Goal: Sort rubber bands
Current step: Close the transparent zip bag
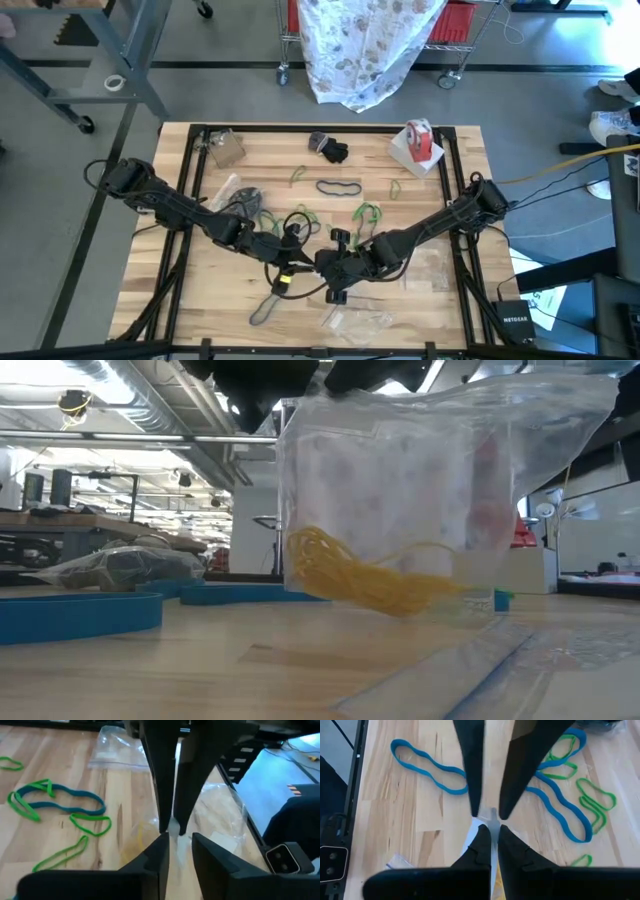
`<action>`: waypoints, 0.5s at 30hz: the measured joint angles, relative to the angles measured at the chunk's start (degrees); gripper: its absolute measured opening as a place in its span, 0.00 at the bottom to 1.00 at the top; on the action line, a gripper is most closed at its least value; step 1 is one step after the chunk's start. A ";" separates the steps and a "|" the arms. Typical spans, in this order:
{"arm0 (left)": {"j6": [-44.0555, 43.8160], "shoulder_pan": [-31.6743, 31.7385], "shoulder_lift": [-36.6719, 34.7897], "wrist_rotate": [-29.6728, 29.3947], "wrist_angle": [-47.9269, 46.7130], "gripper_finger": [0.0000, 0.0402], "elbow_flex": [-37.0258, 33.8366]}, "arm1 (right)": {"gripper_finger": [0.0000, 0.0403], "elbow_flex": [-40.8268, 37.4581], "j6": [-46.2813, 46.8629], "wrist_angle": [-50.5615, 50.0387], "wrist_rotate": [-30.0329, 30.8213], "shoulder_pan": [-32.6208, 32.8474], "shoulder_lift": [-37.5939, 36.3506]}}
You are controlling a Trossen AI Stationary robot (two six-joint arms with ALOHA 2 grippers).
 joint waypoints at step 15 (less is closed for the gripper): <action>1.36 0.85 0.42 -0.09 0.90 0.14 0.00 | 0.02 0.02 -0.02 0.00 0.02 0.00 -0.02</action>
